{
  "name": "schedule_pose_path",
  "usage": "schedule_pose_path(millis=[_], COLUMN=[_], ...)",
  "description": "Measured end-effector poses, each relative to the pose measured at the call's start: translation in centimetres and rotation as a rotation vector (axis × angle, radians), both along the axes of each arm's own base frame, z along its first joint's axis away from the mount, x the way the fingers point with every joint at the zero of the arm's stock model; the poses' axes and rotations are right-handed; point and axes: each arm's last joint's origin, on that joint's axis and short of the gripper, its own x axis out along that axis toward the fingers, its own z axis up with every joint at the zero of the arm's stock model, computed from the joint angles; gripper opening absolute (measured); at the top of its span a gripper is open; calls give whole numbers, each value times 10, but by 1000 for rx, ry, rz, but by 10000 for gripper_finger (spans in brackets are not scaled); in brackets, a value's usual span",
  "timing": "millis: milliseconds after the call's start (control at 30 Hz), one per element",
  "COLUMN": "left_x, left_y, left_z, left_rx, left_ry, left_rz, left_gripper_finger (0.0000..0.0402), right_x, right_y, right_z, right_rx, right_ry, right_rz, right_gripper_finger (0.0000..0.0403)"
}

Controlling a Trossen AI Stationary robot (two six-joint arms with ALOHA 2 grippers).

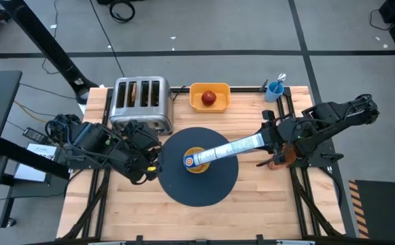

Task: Arrange a breakfast setting
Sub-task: Pour the cereal into the blue and yellow bowl

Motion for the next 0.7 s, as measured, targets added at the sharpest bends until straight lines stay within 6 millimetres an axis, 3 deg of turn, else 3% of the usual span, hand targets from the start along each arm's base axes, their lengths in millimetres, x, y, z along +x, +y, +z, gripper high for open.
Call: schedule_pose_path(millis=[700], left_x=[0], left_y=[0], left_z=[0], left_rx=[-3], left_ry=[-1], left_rz=[1], left_gripper_finger=[94], right_x=[2], right_y=[4], right_z=[-3], right_rx=[-1], right_ry=[19], right_rz=[13], right_gripper_finger=[189])
